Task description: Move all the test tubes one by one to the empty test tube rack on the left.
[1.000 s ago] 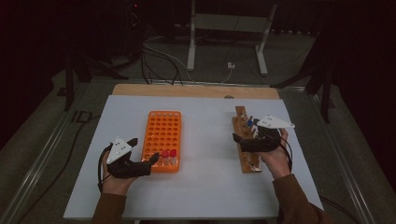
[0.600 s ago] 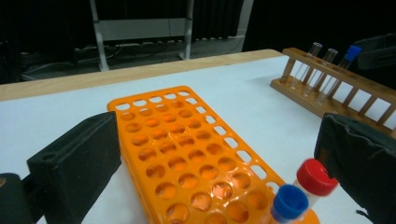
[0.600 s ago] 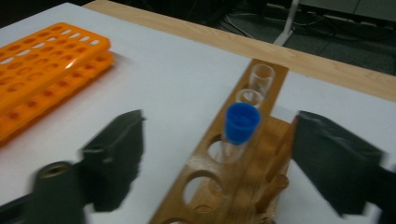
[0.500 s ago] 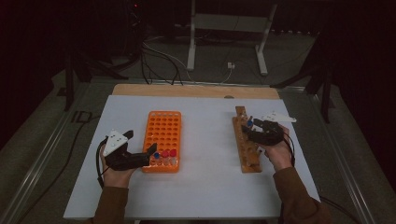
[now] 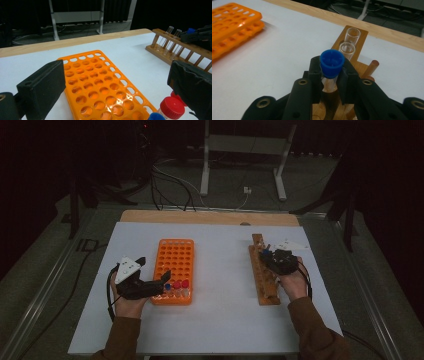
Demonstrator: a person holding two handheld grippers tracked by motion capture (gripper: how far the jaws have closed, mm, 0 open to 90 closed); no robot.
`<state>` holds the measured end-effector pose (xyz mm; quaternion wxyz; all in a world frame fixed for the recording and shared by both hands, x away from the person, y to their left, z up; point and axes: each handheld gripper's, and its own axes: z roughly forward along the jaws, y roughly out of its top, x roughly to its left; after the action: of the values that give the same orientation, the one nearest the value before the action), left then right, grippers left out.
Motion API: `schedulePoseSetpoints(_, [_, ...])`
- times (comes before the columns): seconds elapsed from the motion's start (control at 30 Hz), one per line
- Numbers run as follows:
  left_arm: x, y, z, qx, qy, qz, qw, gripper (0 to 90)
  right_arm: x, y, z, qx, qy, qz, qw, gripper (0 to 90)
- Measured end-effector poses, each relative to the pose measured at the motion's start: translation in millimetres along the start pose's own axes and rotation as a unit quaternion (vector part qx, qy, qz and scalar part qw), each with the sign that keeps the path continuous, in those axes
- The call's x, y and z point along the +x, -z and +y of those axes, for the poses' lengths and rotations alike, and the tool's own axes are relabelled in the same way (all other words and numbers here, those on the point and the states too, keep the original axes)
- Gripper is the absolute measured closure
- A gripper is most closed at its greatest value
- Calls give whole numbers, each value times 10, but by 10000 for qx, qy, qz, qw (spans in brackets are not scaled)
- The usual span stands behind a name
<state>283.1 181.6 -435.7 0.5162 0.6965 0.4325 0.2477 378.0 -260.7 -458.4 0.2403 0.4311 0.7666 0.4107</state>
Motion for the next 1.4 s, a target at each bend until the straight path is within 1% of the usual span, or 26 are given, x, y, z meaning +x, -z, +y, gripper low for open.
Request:
schedulePoseSetpoints(0.07, [-9,-7,4,9,-9,-8,10000,22,5,-1,0,-3,21,-29,10000,768])
schedulePoseSetpoints(0.27, [-27,-32,27,22,-33,-52,10000,20,1,35,16,-43,9,-17,10000,770])
schedulePoseSetpoints(0.4, [-36,-50,38,47,-52,-100,9999,18,11,95,40,-123,-21,1,9999,770])
schedulePoseSetpoints(0.5, [-49,-66,44,65,-60,-130,9999,17,22,144,64,-195,-35,-34,9998,770])
schedulePoseSetpoints(0.7, [-69,-94,68,103,-81,-206,9997,15,6,238,120,-278,-70,-49,9996,771])
schedulePoseSetpoints(0.93, [-94,-136,101,157,-130,-282,9994,11,9,334,188,-330,-51,-67,9994,772])
schedulePoseSetpoints(0.97, [-95,-139,110,158,-137,-297,9993,11,13,350,207,-333,-3,-86,9994,772])
schedulePoseSetpoints(1.13, [-119,-155,152,142,-182,-337,9992,11,44,461,316,-482,94,-120,9987,771])
schedulePoseSetpoints(1.27, [-149,-171,179,152,-239,-365,9989,11,92,522,396,-596,171,-91,9980,772])
schedulePoseSetpoints(1.33, [-160,-183,187,154,-262,-377,9988,11,134,529,421,-628,166,-42,9979,771])
schedulePoseSetpoints(1.4, [-168,-191,192,148,-256,-398,9988,11,186,515,431,-649,156,83,9977,771])
